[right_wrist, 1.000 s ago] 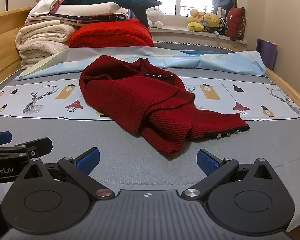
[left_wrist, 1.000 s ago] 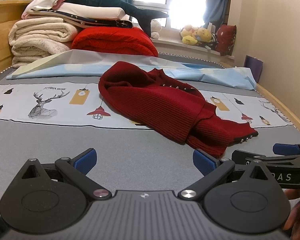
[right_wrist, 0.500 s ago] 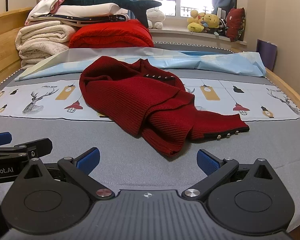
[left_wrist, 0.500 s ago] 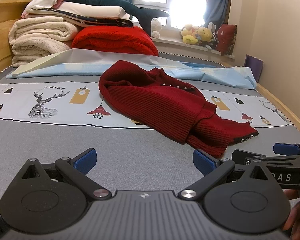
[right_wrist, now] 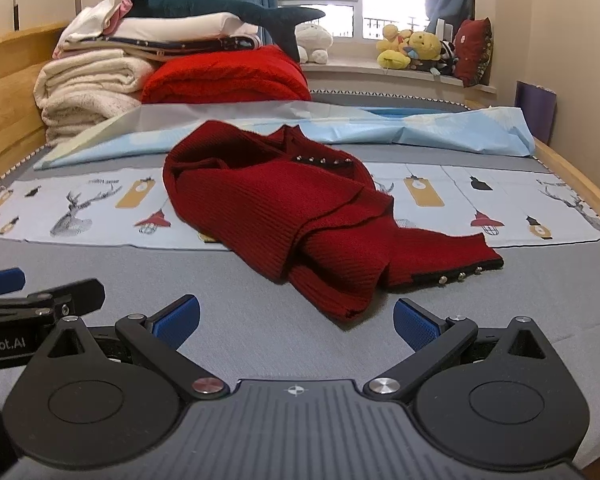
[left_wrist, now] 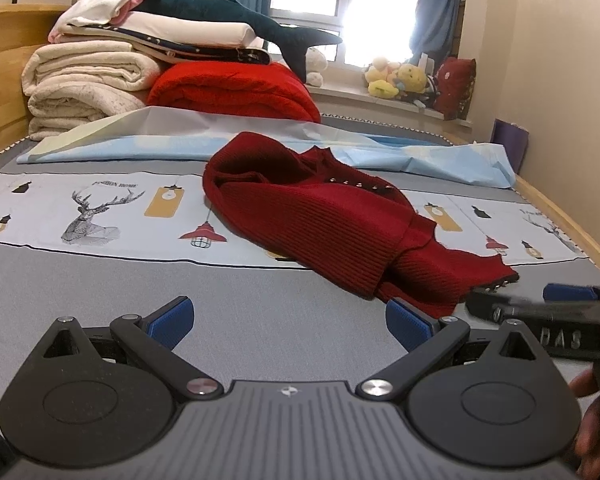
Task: Fold small clothes
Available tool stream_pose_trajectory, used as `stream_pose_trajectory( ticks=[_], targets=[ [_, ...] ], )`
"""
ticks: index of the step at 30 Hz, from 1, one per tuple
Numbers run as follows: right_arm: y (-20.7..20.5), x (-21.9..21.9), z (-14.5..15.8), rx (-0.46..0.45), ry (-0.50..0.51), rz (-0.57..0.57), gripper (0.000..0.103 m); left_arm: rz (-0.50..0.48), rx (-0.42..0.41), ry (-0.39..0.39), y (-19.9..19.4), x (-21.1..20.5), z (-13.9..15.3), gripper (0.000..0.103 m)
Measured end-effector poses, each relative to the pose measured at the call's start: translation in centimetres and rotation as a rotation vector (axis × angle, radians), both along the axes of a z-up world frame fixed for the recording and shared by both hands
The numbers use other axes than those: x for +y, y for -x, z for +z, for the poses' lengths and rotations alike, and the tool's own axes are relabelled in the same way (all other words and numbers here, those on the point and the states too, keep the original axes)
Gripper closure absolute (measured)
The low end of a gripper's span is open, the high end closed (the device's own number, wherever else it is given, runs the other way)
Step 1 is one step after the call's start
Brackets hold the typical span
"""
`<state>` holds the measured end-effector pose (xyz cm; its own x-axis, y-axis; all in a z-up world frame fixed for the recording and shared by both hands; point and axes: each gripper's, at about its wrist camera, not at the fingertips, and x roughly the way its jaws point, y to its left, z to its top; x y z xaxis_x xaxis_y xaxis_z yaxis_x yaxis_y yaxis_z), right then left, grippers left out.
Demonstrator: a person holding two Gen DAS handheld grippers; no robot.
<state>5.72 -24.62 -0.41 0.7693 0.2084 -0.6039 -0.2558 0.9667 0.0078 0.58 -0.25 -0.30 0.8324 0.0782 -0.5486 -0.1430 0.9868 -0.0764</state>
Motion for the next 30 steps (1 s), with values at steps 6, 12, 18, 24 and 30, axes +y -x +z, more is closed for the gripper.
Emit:
stream_pose_trajectory(
  ticks=[6,12,18,24,30],
  targets=[
    [-3.2,0.1,-0.1,-0.005,-0.074,0.002,0.017,0.037,0.037,-0.016,-0.9,1.1,-0.2,0.004],
    [-9.4,2.6,-2.2,0.024,-0.061,0.02,0.018,0.046,0.043,0.015,-1.2,2.8,-0.3,0.015],
    [-15.2,5.2,-5.8,0.12,-0.047,0.015,0.019,0.054,0.051,0.017,-1.0,5.0,-0.2,0.016],
    [-19.8,6.7,-9.7,0.242,-0.022,-0.075,0.048,0.094,0.051,0.031,-0.3,8.2,0.2,0.016],
    [-19.4,7.6,-9.5,0.203,-0.064,-0.063,0.097,0.154,0.017,0.051,1.2,12.0,1.3,0.016]
  ],
)
